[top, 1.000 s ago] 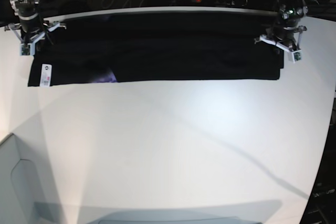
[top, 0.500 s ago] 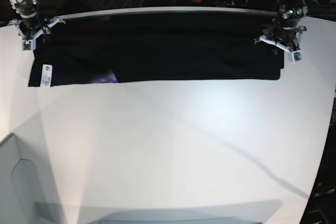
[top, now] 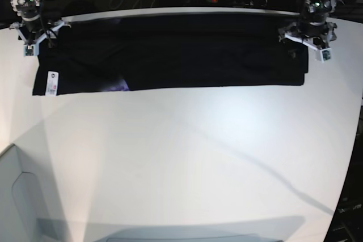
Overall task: Fold the T-shirt properly
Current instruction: 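Hold the strip ends and pull them back toward the robot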
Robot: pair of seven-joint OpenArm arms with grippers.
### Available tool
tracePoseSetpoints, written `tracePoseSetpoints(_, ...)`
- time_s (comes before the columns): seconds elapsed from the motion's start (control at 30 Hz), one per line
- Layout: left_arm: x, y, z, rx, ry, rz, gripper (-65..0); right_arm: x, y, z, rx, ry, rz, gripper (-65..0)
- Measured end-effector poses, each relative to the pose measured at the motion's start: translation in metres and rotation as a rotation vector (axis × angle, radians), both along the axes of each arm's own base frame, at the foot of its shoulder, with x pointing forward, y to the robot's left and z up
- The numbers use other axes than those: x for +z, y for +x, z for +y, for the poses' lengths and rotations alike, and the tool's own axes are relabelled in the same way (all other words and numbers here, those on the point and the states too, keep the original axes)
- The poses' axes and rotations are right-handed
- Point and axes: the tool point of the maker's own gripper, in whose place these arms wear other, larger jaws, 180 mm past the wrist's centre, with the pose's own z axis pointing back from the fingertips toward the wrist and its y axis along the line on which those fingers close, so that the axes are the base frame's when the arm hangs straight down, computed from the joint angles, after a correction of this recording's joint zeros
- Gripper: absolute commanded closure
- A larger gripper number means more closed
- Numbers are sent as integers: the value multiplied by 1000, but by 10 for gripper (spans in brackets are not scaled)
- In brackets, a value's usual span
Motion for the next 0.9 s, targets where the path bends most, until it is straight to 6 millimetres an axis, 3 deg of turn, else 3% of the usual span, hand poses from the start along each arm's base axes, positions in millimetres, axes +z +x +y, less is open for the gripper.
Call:
tracePoseSetpoints(0.2, -22, -12, 8, 38, -24, 54, -521, 0, 0, 0, 0, 0, 0, -317)
tracePoseSetpoints(0.4, -28, -10, 4, 38, -39, 44, -498, 0, 0, 0, -1, 0, 2, -317)
tracePoseSetpoints(0.77, -38, -5, 1, 47, -82, 14, -31, 1, 6, 2, 0, 9, -10, -317)
tracePoseSetpoints(0.8, -38, -4, 2, 48, -81, 13, 0, 1, 7, 2, 1, 9, -11, -317)
tracePoseSetpoints(0.9, -36, -2, 2, 47, -78, 6, -4, 2, 10, 2, -1, 11, -17, -317)
